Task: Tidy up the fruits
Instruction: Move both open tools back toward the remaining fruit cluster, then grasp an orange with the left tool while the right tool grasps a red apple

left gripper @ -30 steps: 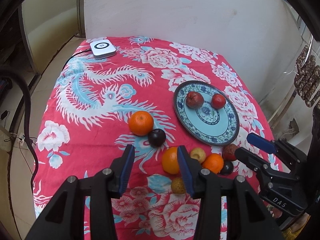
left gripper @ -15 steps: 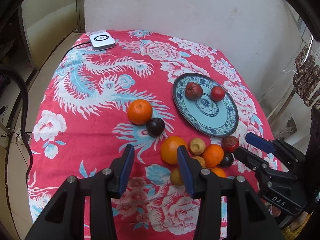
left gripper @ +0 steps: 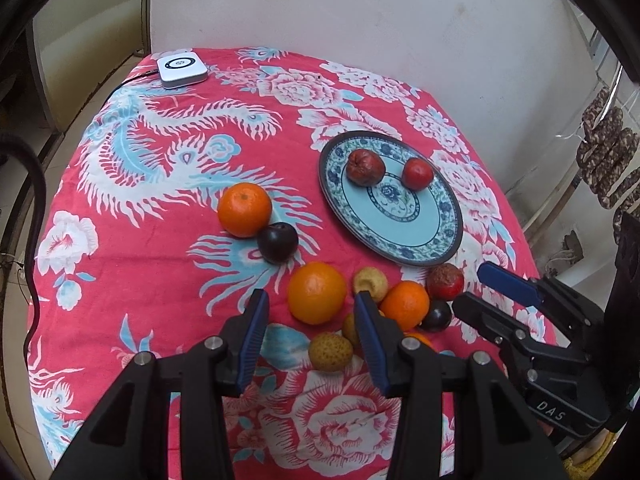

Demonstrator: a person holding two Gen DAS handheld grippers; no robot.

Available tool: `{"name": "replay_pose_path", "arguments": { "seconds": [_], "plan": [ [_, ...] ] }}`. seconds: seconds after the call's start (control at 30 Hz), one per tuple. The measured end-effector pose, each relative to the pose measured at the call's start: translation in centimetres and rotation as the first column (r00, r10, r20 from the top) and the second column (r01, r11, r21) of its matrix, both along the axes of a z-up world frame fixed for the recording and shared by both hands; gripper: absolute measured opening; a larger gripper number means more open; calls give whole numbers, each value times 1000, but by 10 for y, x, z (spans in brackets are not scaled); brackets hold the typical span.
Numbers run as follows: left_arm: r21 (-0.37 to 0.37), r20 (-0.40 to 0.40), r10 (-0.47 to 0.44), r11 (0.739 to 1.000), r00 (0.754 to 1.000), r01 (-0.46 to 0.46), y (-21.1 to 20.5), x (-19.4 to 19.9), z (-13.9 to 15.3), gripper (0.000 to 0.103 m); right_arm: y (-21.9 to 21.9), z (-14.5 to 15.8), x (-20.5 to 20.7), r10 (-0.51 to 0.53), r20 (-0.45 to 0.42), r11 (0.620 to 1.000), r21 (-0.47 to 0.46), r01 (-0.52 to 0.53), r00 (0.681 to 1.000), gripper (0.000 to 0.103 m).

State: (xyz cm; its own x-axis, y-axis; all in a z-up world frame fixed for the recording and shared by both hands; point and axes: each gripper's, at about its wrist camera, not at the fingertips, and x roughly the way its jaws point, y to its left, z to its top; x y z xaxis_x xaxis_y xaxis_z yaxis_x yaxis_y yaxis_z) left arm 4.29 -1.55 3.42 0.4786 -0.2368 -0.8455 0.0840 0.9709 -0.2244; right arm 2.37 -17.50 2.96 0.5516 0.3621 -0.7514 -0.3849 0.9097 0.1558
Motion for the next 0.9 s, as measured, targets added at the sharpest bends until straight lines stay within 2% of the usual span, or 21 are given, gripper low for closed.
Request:
{"name": "replay_pose_path", "arguments": {
  "seconds": [0.2,0.7,0.9],
  "plan": [
    [-30,-4,-12,999,1000,12,0,2,-3,43,-1,-1,2,-1,-10,1000,13,2,1000,48],
    [-86,-10,9,996,1000,-9,7,9,-9,43,-5,-11,12,-31,-67,998,54,35,997,46],
    [-101,-5,-1,995,1000,0,8,9,-9,34,-4,-12,17,-26,-87,996,82,33,996,40]
  ]
}}
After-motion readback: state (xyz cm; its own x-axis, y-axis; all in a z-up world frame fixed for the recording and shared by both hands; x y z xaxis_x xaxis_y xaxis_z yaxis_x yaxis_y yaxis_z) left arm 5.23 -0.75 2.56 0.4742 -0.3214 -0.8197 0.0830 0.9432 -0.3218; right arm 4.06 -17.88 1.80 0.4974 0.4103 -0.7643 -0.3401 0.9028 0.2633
